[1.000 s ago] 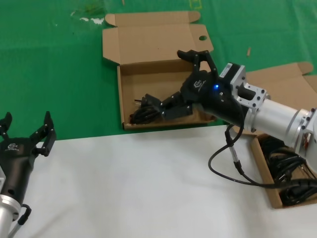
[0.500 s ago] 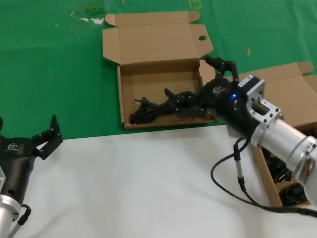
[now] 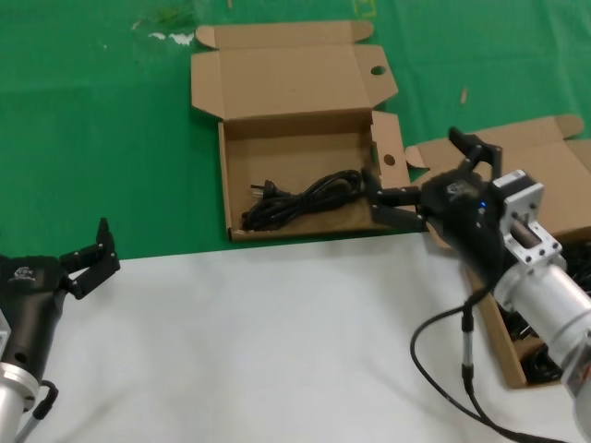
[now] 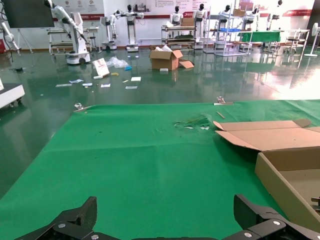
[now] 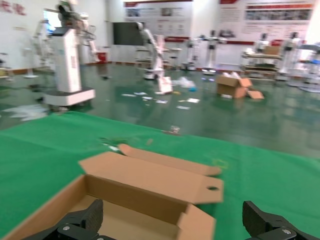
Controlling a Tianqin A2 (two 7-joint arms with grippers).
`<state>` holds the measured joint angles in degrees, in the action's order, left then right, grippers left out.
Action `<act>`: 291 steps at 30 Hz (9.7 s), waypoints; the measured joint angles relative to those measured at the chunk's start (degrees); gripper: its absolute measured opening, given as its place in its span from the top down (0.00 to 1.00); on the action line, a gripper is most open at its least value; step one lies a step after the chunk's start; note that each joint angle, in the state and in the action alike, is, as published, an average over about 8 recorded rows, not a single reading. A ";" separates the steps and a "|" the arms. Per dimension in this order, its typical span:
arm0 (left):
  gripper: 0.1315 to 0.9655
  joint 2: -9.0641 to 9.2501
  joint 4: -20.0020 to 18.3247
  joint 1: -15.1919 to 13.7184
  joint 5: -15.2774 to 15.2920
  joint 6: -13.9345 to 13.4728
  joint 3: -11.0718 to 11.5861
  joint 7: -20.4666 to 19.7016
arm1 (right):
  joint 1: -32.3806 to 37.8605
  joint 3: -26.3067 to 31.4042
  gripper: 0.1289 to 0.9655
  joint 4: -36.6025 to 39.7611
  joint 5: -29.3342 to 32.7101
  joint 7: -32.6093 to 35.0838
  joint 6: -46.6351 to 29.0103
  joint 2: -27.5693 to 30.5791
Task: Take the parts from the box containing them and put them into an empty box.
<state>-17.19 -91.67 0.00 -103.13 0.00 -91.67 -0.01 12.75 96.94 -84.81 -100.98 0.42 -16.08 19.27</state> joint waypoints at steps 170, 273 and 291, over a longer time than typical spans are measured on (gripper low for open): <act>0.00 0.00 0.00 0.00 -0.01 0.00 0.00 0.01 | -11.05 -4.57 0.00 -5.95 -1.86 -0.36 13.94 -1.81; 0.00 0.00 0.00 0.00 -0.01 0.00 0.00 0.01 | -11.05 -4.57 0.00 -5.95 -1.86 -0.36 13.94 -1.81; 0.00 0.00 0.00 0.00 -0.01 0.00 0.00 -0.02 | -11.05 -4.57 0.00 -5.95 -1.86 -0.36 13.94 -1.81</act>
<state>-17.19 -91.67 0.00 -103.13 0.00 -91.67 -0.03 1.70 92.37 -90.76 -102.85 0.06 -2.14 17.47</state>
